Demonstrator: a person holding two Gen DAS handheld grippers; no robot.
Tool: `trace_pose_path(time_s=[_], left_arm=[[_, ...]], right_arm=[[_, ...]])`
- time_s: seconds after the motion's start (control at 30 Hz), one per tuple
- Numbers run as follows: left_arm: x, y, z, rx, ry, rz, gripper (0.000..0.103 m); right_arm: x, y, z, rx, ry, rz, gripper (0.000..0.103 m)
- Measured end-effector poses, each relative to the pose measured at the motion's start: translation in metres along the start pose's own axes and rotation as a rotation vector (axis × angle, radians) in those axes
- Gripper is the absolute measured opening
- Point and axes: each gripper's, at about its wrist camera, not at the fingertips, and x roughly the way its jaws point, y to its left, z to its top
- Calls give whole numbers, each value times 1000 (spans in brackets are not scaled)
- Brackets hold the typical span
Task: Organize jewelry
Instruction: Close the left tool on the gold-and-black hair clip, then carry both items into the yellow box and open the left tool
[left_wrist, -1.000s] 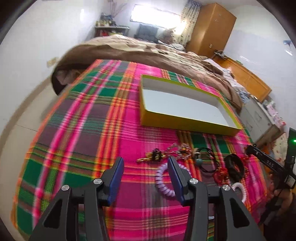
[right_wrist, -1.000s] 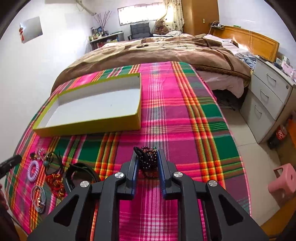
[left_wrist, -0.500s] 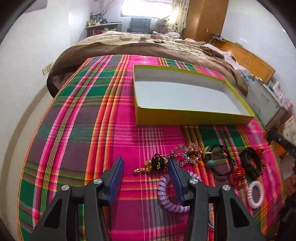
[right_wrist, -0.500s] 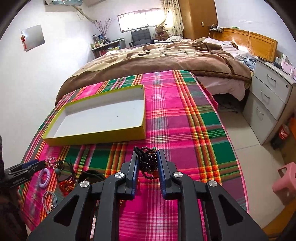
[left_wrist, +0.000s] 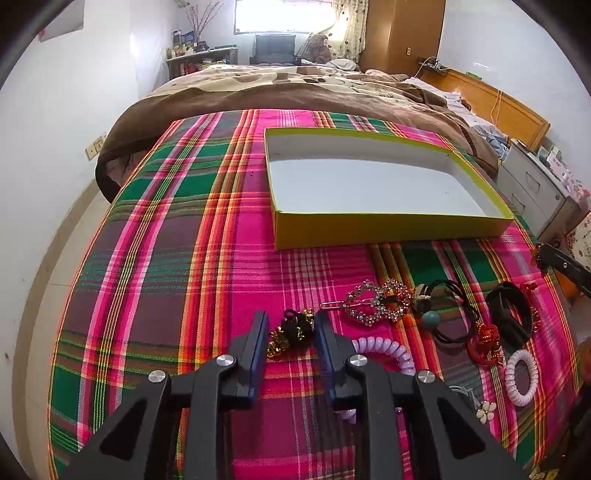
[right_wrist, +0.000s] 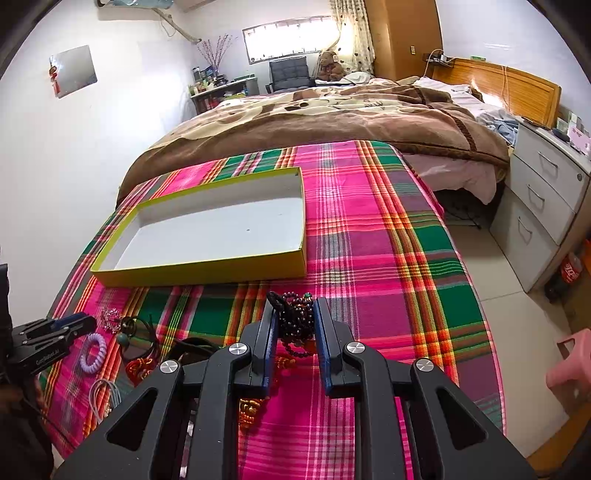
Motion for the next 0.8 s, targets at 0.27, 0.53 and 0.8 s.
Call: trace_pose_path(time_s=[0.27,0.53,0.8], left_arm=[[-13,-1,2,-7,-35,-11,24],[-35,-1,28,-7,-106,-46,24],[-31,-4,72,-9,-154,-86,24]], right_arm=[[-4,2,2,-14,-7,-6,20],[-9,9,21,-42,-47,6,20],[5,19,55,-84,-55,31,20]])
